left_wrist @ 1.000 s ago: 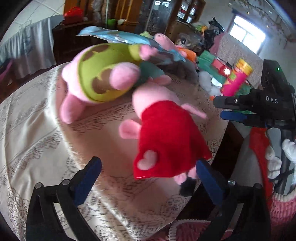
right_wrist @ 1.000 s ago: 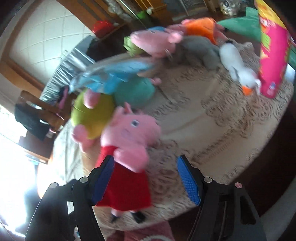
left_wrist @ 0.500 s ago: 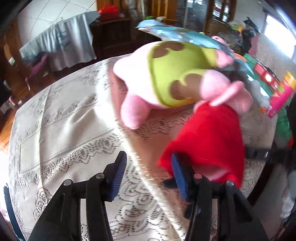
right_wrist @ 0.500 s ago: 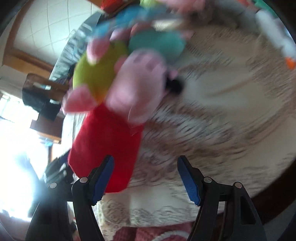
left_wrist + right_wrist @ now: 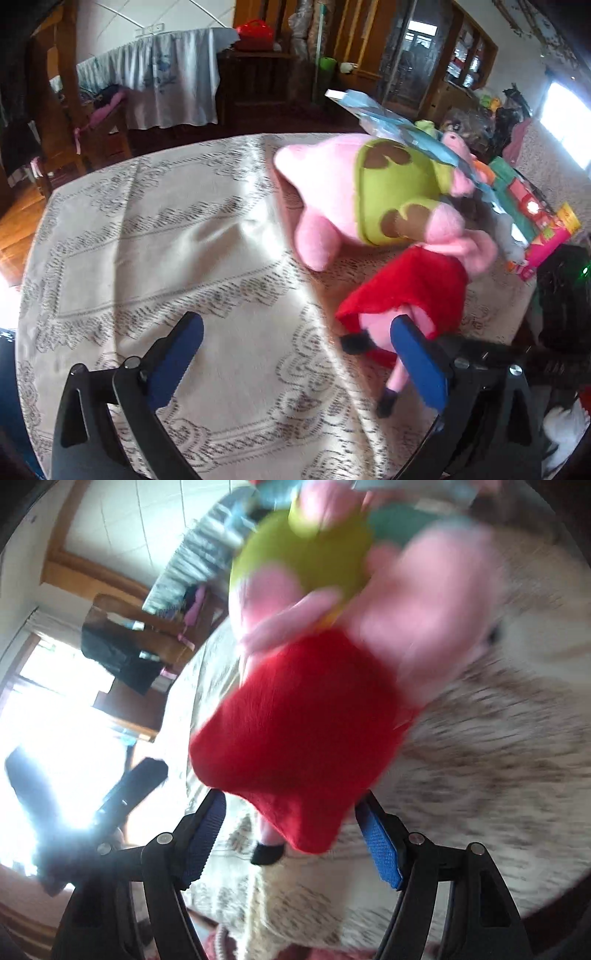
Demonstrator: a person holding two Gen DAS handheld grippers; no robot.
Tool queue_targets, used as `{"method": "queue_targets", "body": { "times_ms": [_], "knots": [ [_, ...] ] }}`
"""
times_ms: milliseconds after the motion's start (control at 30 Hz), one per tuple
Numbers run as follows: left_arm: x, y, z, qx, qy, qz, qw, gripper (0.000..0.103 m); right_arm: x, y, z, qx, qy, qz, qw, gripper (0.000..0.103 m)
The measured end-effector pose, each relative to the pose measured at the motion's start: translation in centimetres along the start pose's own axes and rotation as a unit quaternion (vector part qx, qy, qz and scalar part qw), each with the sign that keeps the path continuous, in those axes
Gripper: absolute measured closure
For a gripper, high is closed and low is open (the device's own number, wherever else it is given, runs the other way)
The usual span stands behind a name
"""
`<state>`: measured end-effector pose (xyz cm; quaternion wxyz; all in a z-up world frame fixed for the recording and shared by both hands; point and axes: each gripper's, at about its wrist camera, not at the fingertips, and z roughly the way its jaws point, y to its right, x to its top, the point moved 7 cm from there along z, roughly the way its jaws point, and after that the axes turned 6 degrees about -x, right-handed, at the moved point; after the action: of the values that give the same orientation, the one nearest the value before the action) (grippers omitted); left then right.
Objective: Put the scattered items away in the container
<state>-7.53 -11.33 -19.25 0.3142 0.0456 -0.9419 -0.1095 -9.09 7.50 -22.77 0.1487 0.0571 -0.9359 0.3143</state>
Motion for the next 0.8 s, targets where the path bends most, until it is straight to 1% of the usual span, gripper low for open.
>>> {"method": "queue_targets", "body": {
  "times_ms": [67, 100, 133, 167, 233, 300, 367, 400, 467, 533, 567, 600, 633, 667, 700, 733, 767, 800],
  "knots": [
    [-0.7, 1.5, 0.5, -0.013, -0.005, 0.008, 0.9999, 0.000, 1.0, 1.2, -1.7, -0.011, 0.023, 0.005, 1.000, 0.028],
    [-1.0, 2.3, 0.7, -0.020, -0.008, 0.012, 0.9997, 0.000, 1.4, 1.8, -2.5, -0.017, 0.034, 0.007, 0.999, 0.024],
    [-1.4, 3.0, 0.9, -0.027, -0.011, 0.016, 0.9995, 0.000, 1.9, 2.4, -3.4, -0.022, 0.046, 0.009, 0.999, 0.008],
    [-1.7, 3.8, 1.1, -0.033, -0.013, 0.020, 0.9991, 0.000, 2.4, 3.0, -4.2, -0.028, 0.057, 0.012, 0.998, 0.000],
    [-2.3, 5.1, 1.7, -0.043, -0.018, 0.029, 0.9985, 0.000, 3.4, 4.2, -5.9, -0.038, 0.080, 0.016, 0.996, 0.000],
    [-2.6, 6.1, 2.8, -0.037, -0.026, 0.043, 0.9981, 0.000, 4.3, 5.3, -7.6, -0.049, 0.103, 0.021, 0.993, 0.001],
    [-2.8, 6.3, 4.4, -0.023, -0.039, 0.047, 0.9979, 0.000, 5.6, 6.2, -7.0, -0.055, 0.100, 0.030, 0.993, 0.001],
    [-2.9, 6.4, 5.2, -0.030, -0.045, 0.041, 0.9977, 0.000, 6.2, 6.6, -6.6, -0.059, 0.098, 0.036, 0.993, 0.001],
    [-3.1, 6.4, 6.2, -0.054, -0.055, 0.021, 0.9968, 0.000, 7.2, 6.8, -5.7, -0.048, 0.095, 0.041, 0.994, 0.001],
    [-3.2, 6.5, 6.7, -0.064, -0.055, 0.013, 0.9963, 0.000, 8.2, 6.9, -4.3, -0.042, 0.089, 0.051, 0.994, 0.003],
    [-3.2, 6.6, 6.9, -0.064, -0.054, 0.017, 0.9963, 0.000, 8.4, 7.1, -3.3, -0.040, 0.081, 0.054, 0.994, 0.004],
    [-3.2, 6.7, 7.0, -0.065, -0.053, 0.021, 0.9962, 0.000, 8.5, 7.2, -2.3, -0.037, 0.072, 0.058, 0.995, 0.006],
    [-3.4, 6.8, 7.4, -0.067, -0.061, 0.025, 0.9955, 0.000, 8.6, 7.4, -1.3, -0.035, 0.063, 0.061, 0.995, 0.019],
    [-3.6, 6.9, 7.9, -0.070, -0.069, 0.030, 0.9947, 0.002, 8.8, 7.5, -0.3, -0.032, 0.055, 0.065, 0.996, 0.028],
    [-3.9, 7.1, 8.3, -0.071, -0.083, 0.037, 0.9934, 0.023, 8.6, 7.5, 0.4, -0.015, 0.052, 0.070, 0.996, 0.030],
    [-4.3, 7.2, 8.8, -0.072, -0.097, 0.044, 0.9917, 0.038, 8.5, 7.4, 0.5, -0.009, 0.055, 0.074, 0.996, 0.031],
    [-4.3, 7.4, 8.4, -0.073, -0.096, 0.051, 0.9913, 0.043, 8.3, 7.2, 0.3, -0.011, 0.059, 0.072, 0.996, 0.031],
    [-4.3, 7.6, 8.0, -0.075, -0.095, 0.058, 0.9909, 0.054, 7.8, 6.6, -0.2, -0.006, 0.062, 0.064, 0.996, 0.032]
  ]
}}
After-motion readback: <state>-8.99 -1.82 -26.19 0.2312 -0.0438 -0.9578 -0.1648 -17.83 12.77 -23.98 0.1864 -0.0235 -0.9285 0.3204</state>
